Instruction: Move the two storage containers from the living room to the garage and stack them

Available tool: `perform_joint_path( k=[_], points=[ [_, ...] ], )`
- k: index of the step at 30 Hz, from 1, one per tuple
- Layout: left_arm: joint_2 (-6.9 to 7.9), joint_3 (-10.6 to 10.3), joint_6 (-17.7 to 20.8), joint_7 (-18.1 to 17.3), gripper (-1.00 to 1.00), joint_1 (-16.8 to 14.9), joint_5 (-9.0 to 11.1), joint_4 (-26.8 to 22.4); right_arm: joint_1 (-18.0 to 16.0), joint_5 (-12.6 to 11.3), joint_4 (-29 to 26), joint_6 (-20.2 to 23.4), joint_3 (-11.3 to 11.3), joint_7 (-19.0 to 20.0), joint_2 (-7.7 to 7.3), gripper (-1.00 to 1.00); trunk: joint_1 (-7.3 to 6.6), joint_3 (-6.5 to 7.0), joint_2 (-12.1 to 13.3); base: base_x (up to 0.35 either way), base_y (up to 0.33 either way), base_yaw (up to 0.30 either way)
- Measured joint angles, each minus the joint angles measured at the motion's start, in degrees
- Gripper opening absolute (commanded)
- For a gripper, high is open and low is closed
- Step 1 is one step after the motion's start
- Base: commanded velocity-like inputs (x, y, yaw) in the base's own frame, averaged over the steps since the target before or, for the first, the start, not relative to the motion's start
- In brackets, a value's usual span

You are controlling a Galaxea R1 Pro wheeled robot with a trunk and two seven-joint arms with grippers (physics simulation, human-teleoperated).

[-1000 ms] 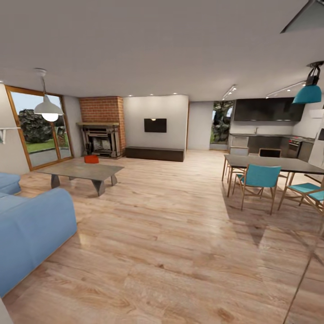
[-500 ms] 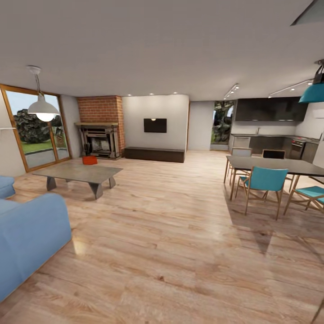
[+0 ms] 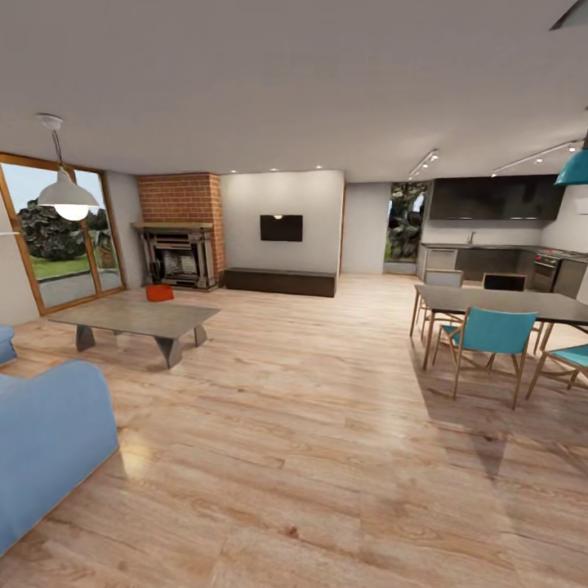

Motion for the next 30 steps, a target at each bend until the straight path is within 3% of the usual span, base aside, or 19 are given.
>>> perform_joint_path(
  k=[30],
  points=[
    [0.0, 0.0, 0.0, 0.0, 1.0, 0.0, 0.0, 0.0, 0.0, 0.0, 0.0, 0.0, 0.0, 0.0, 0.0, 1.0, 0.0, 0.0, 0.0, 0.326, 0.0, 0.0]
  ],
)
